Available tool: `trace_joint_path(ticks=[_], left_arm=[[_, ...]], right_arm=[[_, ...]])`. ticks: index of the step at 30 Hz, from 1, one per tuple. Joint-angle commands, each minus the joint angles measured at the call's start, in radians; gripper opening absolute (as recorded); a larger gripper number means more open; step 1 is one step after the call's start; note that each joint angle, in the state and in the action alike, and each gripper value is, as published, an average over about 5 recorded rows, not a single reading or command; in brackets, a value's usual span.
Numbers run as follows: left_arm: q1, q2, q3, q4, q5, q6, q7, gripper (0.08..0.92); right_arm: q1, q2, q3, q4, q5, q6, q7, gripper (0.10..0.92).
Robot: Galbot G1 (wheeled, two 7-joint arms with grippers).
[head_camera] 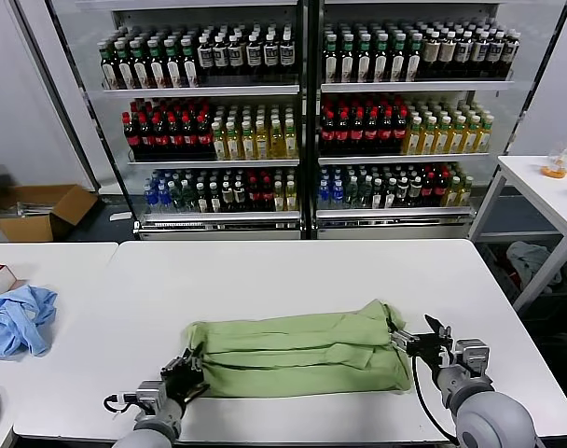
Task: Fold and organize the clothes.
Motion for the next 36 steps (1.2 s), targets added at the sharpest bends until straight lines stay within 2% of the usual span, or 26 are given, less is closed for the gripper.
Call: trace_joint_path(ticks=[1,10,13,16,21,26,30,36], left_arm=[[0.013,0.093,-0.162,0.024,-0.106,-0.023,0.018,0.117],[-0.022,0.198,-0.395,0.033,-0.265,-0.031,0.015,0.105],[-0.021,0.224,-0.448,-0.006,-0.379,-0.017,0.012,0.105],[-0.004,0.219,-0.456,-0.086,-0.513,-0.006,0.016,0.105],[0.01,0.153,-0.365,-0.247,-0.682,0.002,0.022,0.105],[-0.001,0.075,-0.213,-0.341,-0.757,0.003,0.021,0.105],[-0.024,0.018,-0.094,-0.338,-0.765,0.001,0.024,0.105],[-0.079,-0.045,0.004,-0.258,-0.782,-0.002,0.018,0.105]], right_arm=[[0.002,-0.001,0.003,0.002,0.0,0.002,-0.001,0.823],[0.002,-0.009,0.013,0.012,-0.001,0.001,-0.006,0.823],[-0.001,-0.015,0.016,0.018,0.0,0.001,-0.008,0.823],[-0.003,-0.017,0.016,0.021,0.0,0.002,-0.009,0.823],[0.0,-0.01,0.006,0.018,-0.003,0.002,-0.009,0.823],[0.0,-0.007,-0.002,0.026,-0.006,0.002,-0.009,0.823],[0.0,-0.011,0.002,0.034,-0.006,0.001,-0.01,0.823],[0.002,-0.01,0.005,0.041,-0.005,0.001,-0.011,0.823]])
